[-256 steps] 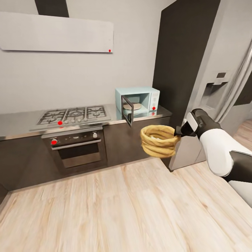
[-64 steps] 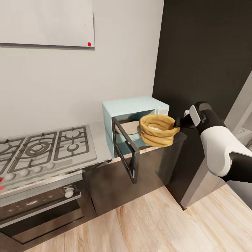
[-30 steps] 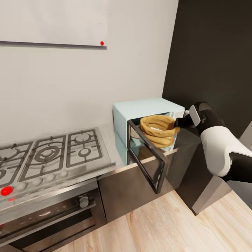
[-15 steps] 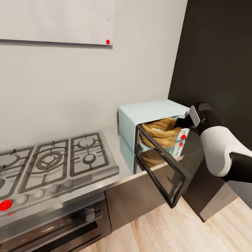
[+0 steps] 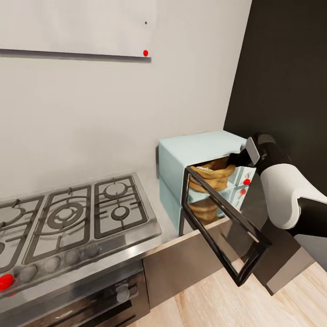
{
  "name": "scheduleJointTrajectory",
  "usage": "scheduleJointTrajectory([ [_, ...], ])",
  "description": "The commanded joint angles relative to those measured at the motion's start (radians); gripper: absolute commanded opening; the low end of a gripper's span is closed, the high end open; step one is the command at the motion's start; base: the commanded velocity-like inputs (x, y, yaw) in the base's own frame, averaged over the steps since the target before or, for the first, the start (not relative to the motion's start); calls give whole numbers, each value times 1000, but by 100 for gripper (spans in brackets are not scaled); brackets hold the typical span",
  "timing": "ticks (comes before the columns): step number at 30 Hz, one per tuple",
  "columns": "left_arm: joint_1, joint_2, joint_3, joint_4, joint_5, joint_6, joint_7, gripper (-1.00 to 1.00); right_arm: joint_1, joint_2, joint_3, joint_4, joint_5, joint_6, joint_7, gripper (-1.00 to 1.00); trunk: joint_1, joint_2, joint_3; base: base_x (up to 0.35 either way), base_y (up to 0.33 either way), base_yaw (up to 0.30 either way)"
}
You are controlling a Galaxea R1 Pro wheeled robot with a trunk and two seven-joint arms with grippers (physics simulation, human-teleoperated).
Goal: In the kitchen, take the popcorn bag from the countertop, put it into the microwave, and heat it until the popcorn is cooked so the cooked popcorn ends up inside the bag.
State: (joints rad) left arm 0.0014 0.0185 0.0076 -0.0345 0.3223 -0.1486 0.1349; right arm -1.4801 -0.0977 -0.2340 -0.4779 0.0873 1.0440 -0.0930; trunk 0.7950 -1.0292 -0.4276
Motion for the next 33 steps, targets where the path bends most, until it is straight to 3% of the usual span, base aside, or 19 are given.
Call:
scheduleJointTrajectory([
  [1,0,0,0,-1,3,-2,2,100,-2,1,-7,-2,-18,3,3,-100,0,-1,-1,7,4,0],
  [25,0,0,0,-1,3,-2,2,100,-2,1,-6,-2,-21,3,3,-100,0,-1,-1,61,52,0],
  [26,0,0,0,-1,3,-2,2,100,-2,1,-6,-2,-22,3,3,100,0,-1,-1,0,0,0],
  [33,0,0,0,-1,3,-2,2,100,-2,0,-7,-16,-27,3,6,100,0,-1,-1,0,0,0],
])
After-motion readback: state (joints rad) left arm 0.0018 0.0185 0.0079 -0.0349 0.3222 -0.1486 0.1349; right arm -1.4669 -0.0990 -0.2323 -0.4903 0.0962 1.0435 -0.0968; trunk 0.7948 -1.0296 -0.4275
